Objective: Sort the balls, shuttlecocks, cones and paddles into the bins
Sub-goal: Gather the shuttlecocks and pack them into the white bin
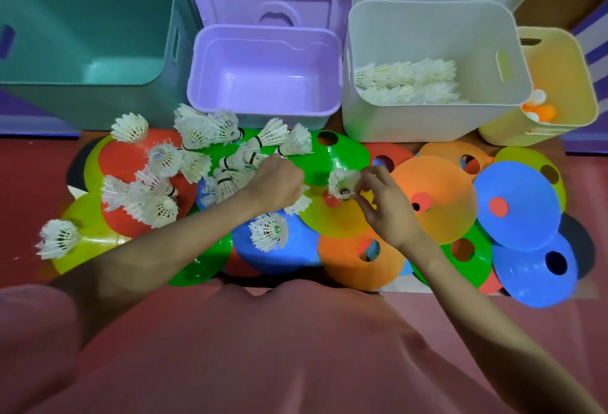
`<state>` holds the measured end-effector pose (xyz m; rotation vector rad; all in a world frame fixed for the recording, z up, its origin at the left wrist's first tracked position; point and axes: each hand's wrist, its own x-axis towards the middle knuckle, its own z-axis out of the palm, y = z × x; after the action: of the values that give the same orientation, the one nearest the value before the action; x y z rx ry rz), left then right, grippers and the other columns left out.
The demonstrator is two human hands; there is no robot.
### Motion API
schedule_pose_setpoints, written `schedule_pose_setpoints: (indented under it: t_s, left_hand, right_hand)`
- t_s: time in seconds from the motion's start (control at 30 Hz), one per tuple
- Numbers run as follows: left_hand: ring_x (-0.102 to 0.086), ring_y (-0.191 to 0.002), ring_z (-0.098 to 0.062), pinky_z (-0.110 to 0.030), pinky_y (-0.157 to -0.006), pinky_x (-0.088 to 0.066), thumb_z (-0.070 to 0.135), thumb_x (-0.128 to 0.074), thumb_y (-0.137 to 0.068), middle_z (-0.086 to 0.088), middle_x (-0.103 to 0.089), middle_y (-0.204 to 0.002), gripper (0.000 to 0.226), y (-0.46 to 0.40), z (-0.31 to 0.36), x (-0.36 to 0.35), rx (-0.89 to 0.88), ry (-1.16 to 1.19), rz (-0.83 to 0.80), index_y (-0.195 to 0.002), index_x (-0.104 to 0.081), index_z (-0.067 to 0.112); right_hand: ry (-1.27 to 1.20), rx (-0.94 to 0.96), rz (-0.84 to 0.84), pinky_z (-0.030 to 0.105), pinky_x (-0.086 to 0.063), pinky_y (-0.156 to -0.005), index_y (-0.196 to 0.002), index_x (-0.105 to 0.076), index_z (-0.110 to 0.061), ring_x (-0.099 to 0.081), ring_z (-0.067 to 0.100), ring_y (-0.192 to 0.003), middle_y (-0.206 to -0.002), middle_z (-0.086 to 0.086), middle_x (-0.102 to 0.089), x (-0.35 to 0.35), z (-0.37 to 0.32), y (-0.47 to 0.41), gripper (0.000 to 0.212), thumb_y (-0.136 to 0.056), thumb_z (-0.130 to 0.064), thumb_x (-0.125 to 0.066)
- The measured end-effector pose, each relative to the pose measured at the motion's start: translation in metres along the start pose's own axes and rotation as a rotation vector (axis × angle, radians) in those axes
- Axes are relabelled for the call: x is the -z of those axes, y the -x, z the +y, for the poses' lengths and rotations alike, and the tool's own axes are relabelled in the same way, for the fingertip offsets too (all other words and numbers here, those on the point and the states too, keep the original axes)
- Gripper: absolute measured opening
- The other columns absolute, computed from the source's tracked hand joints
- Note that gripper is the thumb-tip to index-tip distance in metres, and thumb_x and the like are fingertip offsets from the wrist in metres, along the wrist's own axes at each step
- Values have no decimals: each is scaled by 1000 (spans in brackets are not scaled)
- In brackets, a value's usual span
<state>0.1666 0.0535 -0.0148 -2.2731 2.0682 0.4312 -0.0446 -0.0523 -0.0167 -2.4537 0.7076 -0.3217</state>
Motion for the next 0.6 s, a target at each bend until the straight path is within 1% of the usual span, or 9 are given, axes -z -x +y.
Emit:
schedule_pose_setpoints:
  t_s: [0.03, 0.1, 0.17, 0.23, 0.3, 0.4, 0.43, 0.5, 0.6]
  left_hand:
    - [-34, -47, -22, -32, -56, -38, 14, -52, -83, 0, -26, -44, 41, 0, -1, 1, 38, 76, 60, -47, -34, 17]
    - [-27, -41, -17, -27, -47, -30, 21, -54, -87, 0, -27, -41, 46, 2, -4, 7, 126, 275, 163, -45, -39, 13]
    - [-23, -39, -11, -26, -44, -24, 25, -58, -89, 1, -28, -40, 50, 1, -7, 14, 191, 480, 229, -45, -40, 9]
    - [-22, -39, -10, -28, -46, -22, 26, -61, -90, 1, -29, -40, 51, 0, -9, 20, 212, 597, 246, -45, -43, 9]
    - [-25, -40, -9, -27, -46, -22, 27, -60, -91, 1, -31, -41, 49, 0, -7, 25, 211, 670, 232, -48, -50, 6]
    - [-25, -42, -7, -23, -47, -21, 17, -60, -90, 4, -26, -42, 51, 2, -5, 31, 207, 766, 222, -44, -37, 15]
    - [-26, -42, -6, -23, -48, -24, 11, -59, -87, 5, -25, -41, 50, 3, -4, 32, 211, 794, 222, -44, -35, 16]
    - [-34, -45, -11, -26, -52, -34, 3, -55, -83, 8, -24, -41, 45, 6, -5, 32, 221, 863, 227, -44, -34, 15]
    - [-39, -50, -16, -31, -50, -38, 3, -54, -84, -3, -28, -46, 42, 9, -7, 30, 258, 944, 229, -46, -37, 10]
  right_hand:
    - [-41, 1, 70, 34, -46, -61, -93, -55, -8, -56, 24, -89, -111, 8, -51, 5, -6, 1, 7, -92, -12, -59]
    - [-110, 14, 210, 27, -43, -65, -94, -54, -5, -52, 17, -90, -115, 10, -51, 14, -20, 2, 7, -94, -12, -56]
    - [-184, 32, 335, 20, -41, -67, -92, -55, -1, -49, 11, -86, -116, 13, -52, 23, -35, 1, 6, -93, -7, -57]
    - [-231, 56, 395, 18, -41, -68, -89, -55, 1, -49, 11, -84, -115, 14, -52, 29, -47, -1, 6, -91, -4, -58]
    - [-239, 87, 370, 21, -42, -69, -89, -56, 1, -51, 15, -84, -115, 14, -52, 30, -54, -4, 8, -91, -6, -58]
    - [-222, 129, 237, 29, -46, -69, -91, -56, -2, -52, 18, -93, -116, 11, -52, 24, -54, -7, 11, -93, -13, -57]
    - [-206, 136, 187, 30, -46, -71, -93, -56, -3, -52, 18, -96, -117, 10, -52, 20, -52, -8, 11, -94, -14, -57]
    - [-162, 153, 102, 31, -46, -78, -97, -56, -7, -51, 20, -104, -120, 8, -51, 14, -48, -8, 11, -93, -17, -57]
    - [-128, 154, 6, 27, -45, -81, -108, -57, -12, -49, 20, -112, -126, 8, -47, 5, -44, -8, 23, -89, -25, -62]
